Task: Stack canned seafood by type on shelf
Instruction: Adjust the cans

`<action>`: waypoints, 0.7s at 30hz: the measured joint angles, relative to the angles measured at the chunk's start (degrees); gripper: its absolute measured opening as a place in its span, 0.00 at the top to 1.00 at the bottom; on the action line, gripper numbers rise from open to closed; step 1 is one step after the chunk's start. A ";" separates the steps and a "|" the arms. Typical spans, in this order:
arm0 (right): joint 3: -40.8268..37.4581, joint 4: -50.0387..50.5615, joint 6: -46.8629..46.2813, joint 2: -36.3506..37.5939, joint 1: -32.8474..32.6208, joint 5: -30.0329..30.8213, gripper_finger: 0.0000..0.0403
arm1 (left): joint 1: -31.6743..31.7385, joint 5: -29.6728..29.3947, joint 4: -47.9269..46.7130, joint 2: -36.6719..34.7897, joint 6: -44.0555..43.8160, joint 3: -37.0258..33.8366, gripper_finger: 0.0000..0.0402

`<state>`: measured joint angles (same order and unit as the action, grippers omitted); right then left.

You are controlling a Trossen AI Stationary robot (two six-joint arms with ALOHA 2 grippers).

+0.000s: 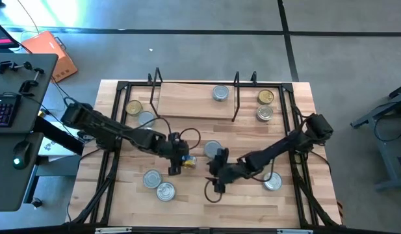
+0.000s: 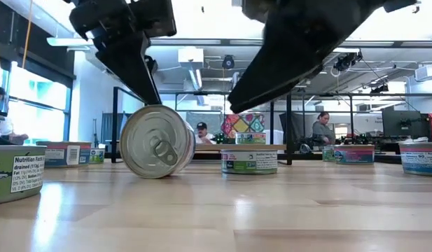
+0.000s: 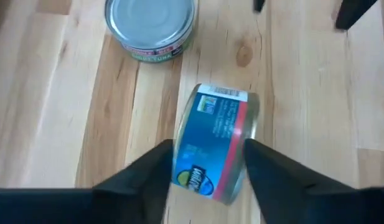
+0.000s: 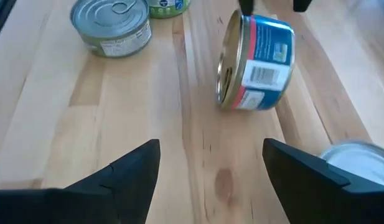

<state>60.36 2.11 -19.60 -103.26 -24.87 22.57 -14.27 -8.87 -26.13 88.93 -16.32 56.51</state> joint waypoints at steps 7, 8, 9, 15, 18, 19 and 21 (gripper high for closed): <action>-0.05 2.62 -2.73 -0.02 -2.73 2.52 0.31 | 0.84 -1.20 0.32 -0.76 8.67 -0.02 0.73; -0.07 2.99 -3.03 -0.02 -2.97 2.98 0.31 | 0.82 -1.26 0.54 -1.65 9.42 -0.02 0.73; -0.07 3.15 -3.17 -0.02 -3.28 3.63 0.31 | 0.82 -1.32 0.89 -2.39 10.16 0.03 0.73; -0.07 2.80 -2.93 -0.02 -3.72 5.08 0.31 | 0.38 0.85 2.55 -3.64 13.97 0.07 0.65; -0.07 2.77 -2.88 -0.03 -3.39 5.31 0.31 | 0.33 3.26 2.91 -2.32 14.56 0.07 0.55; -0.09 2.77 -2.90 -0.04 -3.26 5.31 0.31 | 0.34 6.04 2.60 -1.73 15.92 0.07 0.51; -0.09 2.71 -2.88 -0.04 -3.14 5.31 0.31 | 0.35 10.60 3.17 -0.48 19.48 0.04 0.45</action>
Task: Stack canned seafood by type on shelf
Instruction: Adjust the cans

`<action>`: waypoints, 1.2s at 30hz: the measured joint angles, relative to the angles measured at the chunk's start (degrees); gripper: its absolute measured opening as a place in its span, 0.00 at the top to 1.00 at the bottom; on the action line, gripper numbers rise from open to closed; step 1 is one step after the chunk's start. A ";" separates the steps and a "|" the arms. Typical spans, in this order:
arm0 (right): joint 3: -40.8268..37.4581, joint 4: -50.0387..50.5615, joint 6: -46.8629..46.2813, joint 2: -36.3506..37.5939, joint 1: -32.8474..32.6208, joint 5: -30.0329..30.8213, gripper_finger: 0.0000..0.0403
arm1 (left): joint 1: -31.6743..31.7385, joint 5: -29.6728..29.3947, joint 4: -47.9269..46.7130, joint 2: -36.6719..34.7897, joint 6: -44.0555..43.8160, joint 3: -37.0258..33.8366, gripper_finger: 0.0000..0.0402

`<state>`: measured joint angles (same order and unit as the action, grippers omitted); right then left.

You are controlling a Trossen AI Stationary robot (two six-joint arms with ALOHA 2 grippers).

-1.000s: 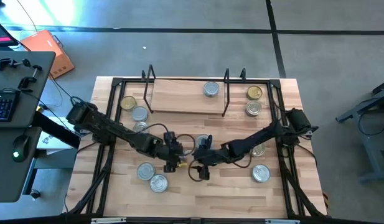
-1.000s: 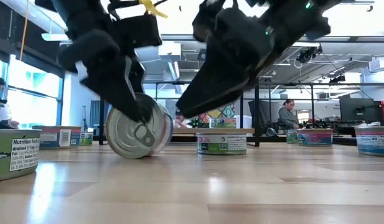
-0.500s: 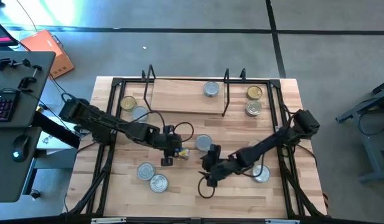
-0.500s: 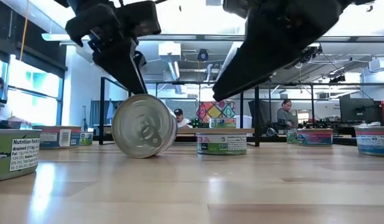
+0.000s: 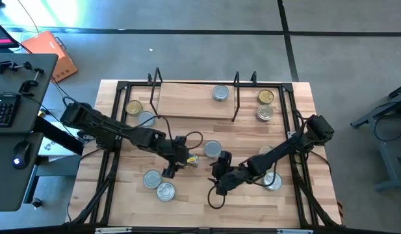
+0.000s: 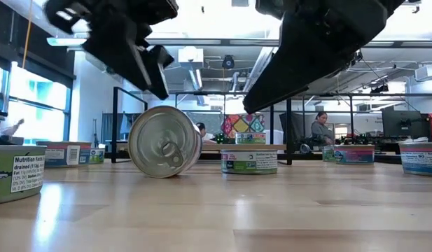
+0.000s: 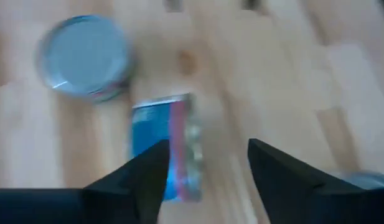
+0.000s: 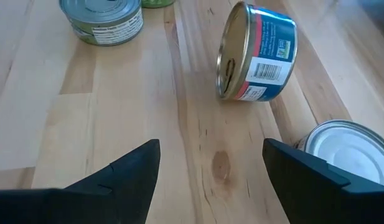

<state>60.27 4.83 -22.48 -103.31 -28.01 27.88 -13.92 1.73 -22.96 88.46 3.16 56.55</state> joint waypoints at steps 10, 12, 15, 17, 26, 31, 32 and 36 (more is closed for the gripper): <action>-0.02 -0.36 0.42 -0.07 0.00 -0.05 0.31 | -1.51 -12.30 -0.28 2.10 -2.29 -0.04 0.37; -0.02 -0.36 0.44 -0.07 0.00 -0.05 0.31 | -1.92 -12.36 0.21 1.58 -2.48 -0.04 0.37; -0.02 -0.38 0.44 -0.07 0.00 -0.07 0.31 | -1.99 -14.51 0.69 1.61 -1.33 0.06 0.37; -0.02 -0.56 0.44 -0.07 0.00 -0.07 0.31 | -1.70 -16.26 0.74 1.78 0.42 0.04 0.37; -0.02 -0.85 0.65 -0.09 0.00 -0.12 0.31 | 3.16 -12.98 0.83 4.36 11.72 0.04 0.36; -0.02 -1.08 0.67 -0.09 0.00 -0.31 0.31 | 6.51 -10.54 2.59 7.53 12.40 0.17 0.34; -0.02 -1.06 0.66 -0.09 0.00 -0.31 0.31 | 6.86 -9.27 2.63 7.79 12.55 0.17 0.34; -0.02 -1.10 0.92 -0.09 0.00 -0.31 0.31 | 7.58 -4.34 3.01 8.01 11.68 0.15 0.37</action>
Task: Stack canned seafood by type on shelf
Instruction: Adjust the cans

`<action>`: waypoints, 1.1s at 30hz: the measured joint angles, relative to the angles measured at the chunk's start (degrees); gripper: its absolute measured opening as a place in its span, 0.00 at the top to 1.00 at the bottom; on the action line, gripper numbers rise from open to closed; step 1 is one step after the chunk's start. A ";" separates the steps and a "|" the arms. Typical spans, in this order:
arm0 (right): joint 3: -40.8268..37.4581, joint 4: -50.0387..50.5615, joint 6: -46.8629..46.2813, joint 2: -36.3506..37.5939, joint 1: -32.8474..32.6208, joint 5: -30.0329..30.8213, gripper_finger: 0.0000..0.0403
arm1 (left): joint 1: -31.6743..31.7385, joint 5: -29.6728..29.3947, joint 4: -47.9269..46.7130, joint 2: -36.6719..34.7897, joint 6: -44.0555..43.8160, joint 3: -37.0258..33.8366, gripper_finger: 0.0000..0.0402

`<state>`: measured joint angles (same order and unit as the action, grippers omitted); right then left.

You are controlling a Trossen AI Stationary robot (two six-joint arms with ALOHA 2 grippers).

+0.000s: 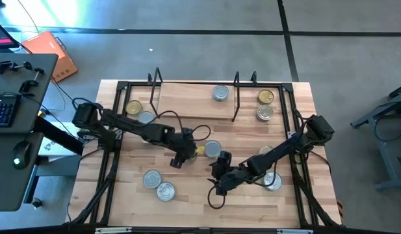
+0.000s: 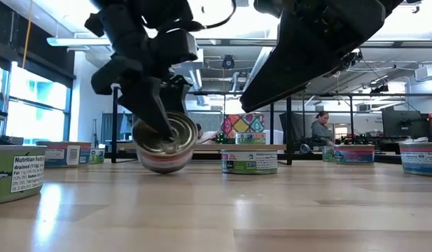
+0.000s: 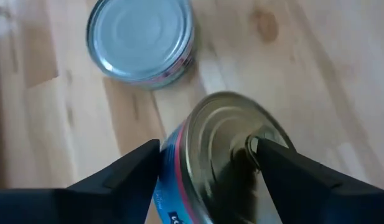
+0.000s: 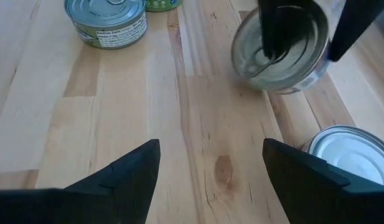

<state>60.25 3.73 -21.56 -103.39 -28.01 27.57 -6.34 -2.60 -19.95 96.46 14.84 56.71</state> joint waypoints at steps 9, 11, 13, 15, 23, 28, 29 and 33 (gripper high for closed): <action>0.00 -0.11 0.00 0.00 0.00 0.02 0.31 | 1.53 2.62 -2.48 -0.13 -5.32 0.04 0.60; 0.00 -0.11 0.00 0.00 0.00 0.04 0.31 | 1.85 2.66 -2.64 -0.10 -5.32 0.02 0.62; 0.00 -0.11 0.00 0.00 0.00 0.04 0.31 | 2.34 3.30 -2.72 -0.10 -5.21 -0.22 0.62; 0.00 -0.11 0.00 0.00 -0.02 0.04 0.31 | 3.09 4.40 -1.55 -0.10 -5.29 -1.30 0.62; 0.00 -0.09 0.00 0.00 -0.22 0.07 0.31 | 4.77 8.47 5.11 -1.02 -7.78 -6.54 0.61; 0.00 -0.07 -0.16 0.00 -0.24 0.28 0.31 | 4.35 8.82 5.37 -3.39 -9.13 -8.81 0.61; 0.00 0.09 -0.43 0.00 -0.24 0.28 0.31 | 4.34 8.94 5.27 -3.91 -9.69 -9.40 0.61; 0.00 0.06 -0.44 -0.02 -0.24 0.28 0.31 | 4.04 8.96 6.77 -7.10 -12.13 -12.98 0.61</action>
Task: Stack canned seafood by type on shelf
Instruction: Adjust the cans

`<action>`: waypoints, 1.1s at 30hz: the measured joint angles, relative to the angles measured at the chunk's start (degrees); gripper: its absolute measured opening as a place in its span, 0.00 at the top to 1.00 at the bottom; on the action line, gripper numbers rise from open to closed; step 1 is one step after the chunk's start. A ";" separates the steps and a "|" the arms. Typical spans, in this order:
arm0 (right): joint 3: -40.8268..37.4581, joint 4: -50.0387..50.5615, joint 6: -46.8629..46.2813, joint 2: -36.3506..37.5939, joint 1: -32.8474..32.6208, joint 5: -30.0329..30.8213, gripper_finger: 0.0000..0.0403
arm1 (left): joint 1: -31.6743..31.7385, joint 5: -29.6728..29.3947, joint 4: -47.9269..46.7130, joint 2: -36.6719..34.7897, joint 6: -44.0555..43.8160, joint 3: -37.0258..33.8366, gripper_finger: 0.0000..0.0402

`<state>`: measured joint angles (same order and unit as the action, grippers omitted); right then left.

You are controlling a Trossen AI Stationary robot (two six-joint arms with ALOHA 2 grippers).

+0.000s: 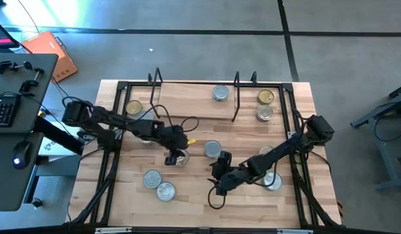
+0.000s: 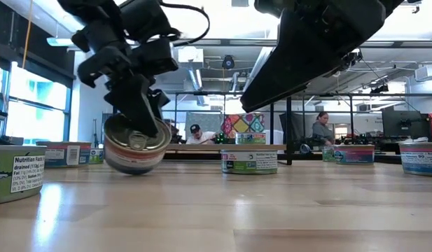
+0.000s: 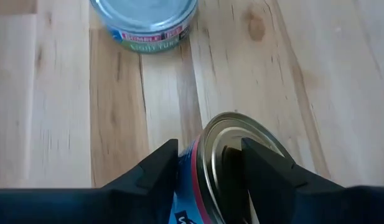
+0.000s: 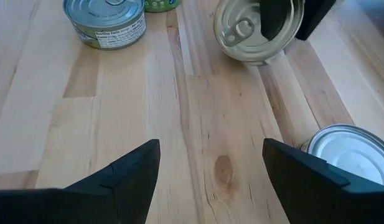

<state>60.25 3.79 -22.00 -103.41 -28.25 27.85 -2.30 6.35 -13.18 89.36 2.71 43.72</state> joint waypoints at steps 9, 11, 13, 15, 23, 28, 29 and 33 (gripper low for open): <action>0.00 0.09 0.15 0.00 0.00 -0.04 0.31 | -2.19 -0.67 4.36 -6.37 -5.40 -6.50 0.61; 0.00 0.07 0.15 0.00 0.00 -0.04 0.31 | -2.99 -0.68 5.71 -7.57 -6.51 -7.85 0.61; 0.00 0.07 0.02 0.00 0.00 -0.04 0.31 | -4.02 -0.70 7.67 -8.59 -7.77 -9.45 0.61; 0.00 0.04 0.04 0.00 0.00 -0.04 0.31 | -5.14 -0.65 10.44 -9.21 -8.59 -11.14 0.61; 0.00 -0.20 1.05 0.00 0.05 -0.08 0.31 | -6.87 -2.45 16.41 -9.77 -12.15 -14.18 0.61; 0.00 -0.66 1.49 0.00 0.24 -0.33 0.31 | -6.63 -4.33 17.81 -9.72 -14.27 -14.22 0.61; 0.00 -0.66 1.49 0.00 0.24 -0.35 0.31 | -6.51 -4.95 17.89 -9.72 -14.09 -14.21 0.61; 0.00 -0.68 1.49 0.00 0.24 -0.33 0.31 | -6.28 -6.06 17.04 -9.60 -11.69 -14.29 0.55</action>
<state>60.25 3.11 -20.51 -103.42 -28.01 27.53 -8.58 0.30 3.86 79.76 -8.97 29.44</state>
